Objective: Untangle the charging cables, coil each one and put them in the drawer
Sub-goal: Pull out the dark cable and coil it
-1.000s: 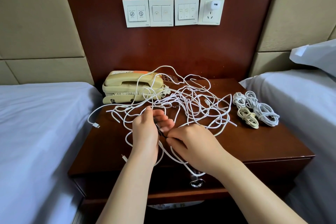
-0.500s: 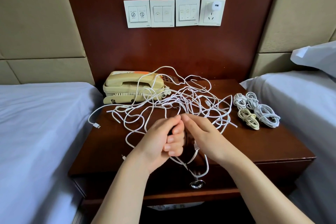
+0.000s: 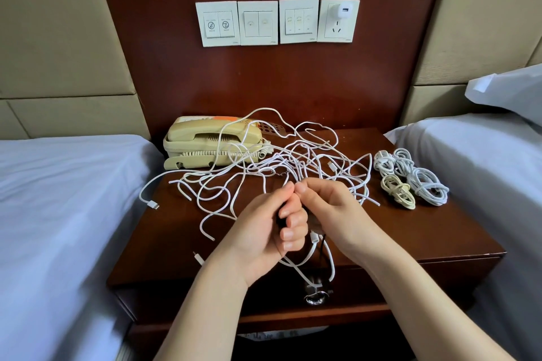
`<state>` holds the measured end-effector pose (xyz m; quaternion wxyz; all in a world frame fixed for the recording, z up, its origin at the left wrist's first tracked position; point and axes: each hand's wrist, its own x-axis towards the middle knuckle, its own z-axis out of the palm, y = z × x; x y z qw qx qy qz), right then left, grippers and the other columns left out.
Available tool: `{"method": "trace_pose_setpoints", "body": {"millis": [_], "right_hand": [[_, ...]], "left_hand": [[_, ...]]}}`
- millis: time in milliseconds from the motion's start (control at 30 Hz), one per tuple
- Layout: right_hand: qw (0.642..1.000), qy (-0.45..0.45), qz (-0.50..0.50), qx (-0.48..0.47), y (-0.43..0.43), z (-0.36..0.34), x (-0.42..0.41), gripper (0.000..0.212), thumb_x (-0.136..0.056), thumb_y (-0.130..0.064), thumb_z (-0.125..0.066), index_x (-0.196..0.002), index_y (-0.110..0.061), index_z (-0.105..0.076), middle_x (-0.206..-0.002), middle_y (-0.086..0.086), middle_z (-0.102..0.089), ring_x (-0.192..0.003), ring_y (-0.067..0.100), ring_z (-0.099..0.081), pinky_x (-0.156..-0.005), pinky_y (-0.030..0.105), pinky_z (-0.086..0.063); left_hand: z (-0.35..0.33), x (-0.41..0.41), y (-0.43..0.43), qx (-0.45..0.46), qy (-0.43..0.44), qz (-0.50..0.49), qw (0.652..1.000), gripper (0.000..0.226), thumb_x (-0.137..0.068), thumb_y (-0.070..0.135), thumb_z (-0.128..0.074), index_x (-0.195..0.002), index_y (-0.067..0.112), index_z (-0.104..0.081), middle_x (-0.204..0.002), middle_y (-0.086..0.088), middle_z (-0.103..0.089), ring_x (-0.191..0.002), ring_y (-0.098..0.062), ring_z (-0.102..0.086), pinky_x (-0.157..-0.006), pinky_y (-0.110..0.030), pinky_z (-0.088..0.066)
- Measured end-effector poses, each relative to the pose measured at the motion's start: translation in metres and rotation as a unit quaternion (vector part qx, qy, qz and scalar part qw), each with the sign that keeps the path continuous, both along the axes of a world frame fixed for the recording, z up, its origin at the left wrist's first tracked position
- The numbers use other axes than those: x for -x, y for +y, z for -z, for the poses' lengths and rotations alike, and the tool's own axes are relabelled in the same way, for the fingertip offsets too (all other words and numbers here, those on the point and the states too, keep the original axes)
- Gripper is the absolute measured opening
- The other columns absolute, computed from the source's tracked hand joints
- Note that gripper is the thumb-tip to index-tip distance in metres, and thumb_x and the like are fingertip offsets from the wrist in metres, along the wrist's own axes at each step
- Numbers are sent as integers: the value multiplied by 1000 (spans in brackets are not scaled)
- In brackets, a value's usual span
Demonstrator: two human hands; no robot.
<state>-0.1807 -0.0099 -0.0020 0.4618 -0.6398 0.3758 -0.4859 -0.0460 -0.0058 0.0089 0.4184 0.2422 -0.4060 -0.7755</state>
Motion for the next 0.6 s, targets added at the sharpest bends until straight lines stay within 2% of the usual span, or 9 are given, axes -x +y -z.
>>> {"method": "trace_pose_setpoints", "body": {"millis": [67, 133, 233, 300, 367, 433, 500, 600], "right_hand": [[993, 75, 61, 73, -4, 4, -3, 42, -95, -30, -50, -68, 2, -49, -54, -4, -35, -49, 6, -29, -47, 18, -25], [981, 125, 99, 113, -5, 7, -6, 37, -91, -33, -47, -64, -8, -51, -54, -5, -38, -51, 6, -32, -49, 21, -28], [968, 163, 133, 139, -3, 9, -8, 32, -92, -32, -46, -64, -19, -53, -53, -9, -46, -50, 6, -38, -50, 20, -30], [963, 159, 162, 147, -2, 9, -10, 33, -97, -25, -49, -64, -21, -52, -53, -11, -49, -51, 6, -42, -50, 19, -31], [958, 141, 198, 155, -3, 9, -10, 38, -97, -20, -49, -60, -23, -44, -50, -12, -43, -49, 6, -37, -49, 18, -28], [951, 122, 233, 165, -5, 9, -10, 41, -98, -22, -47, -58, -22, -36, -50, -11, -39, -48, 6, -32, -49, 17, -25], [944, 101, 261, 175, -6, 8, -12, 41, -96, -24, -45, -58, -25, -32, -50, -11, -39, -48, 5, -30, -49, 17, -24], [941, 67, 285, 170, -5, 10, -18, 44, -98, -18, -46, -57, -27, -32, -48, -12, -42, -46, 5, -34, -48, 15, -25]], "left_hand": [[2, 2, -2, -27, -14, -39, 999, 49, -92, 27, -43, -44, 16, -39, -45, 3, -36, -31, -2, -29, -30, -11, -20], [3, 3, -3, -41, -41, -73, 996, 51, -97, 26, -41, -47, 13, -39, -46, 2, -38, -31, -1, -28, -30, -10, -17], [7, 5, -7, -40, -89, -162, 982, 40, -97, 22, -46, -60, 7, -46, -49, -1, -47, -32, -3, -31, -30, -12, -20], [14, 5, -14, -8, -143, -246, 959, 32, -97, 21, -49, -70, 4, -57, -53, -3, -57, -39, -11, -44, -36, -18, -33], [20, 5, -19, 49, -213, -303, 928, 34, -94, 32, -50, -74, 10, -67, -66, -6, -68, -61, -25, -61, -59, -32, -52], [21, 8, -15, 101, -263, -316, 906, 41, -96, 39, -43, -80, 13, -69, -81, -11, -71, -83, -31, -65, -80, -46, -53], [21, 14, -7, 140, -287, -318, 893, 46, -99, 38, -33, -89, 8, -66, -86, -14, -69, -87, -30, -64, -82, -51, -51], [21, 23, -2, 163, -284, -331, 885, 51, -97, 45, -32, -87, 5, -62, -81, -20, -65, -77, -36, -62, -76, -54, -51]]}}
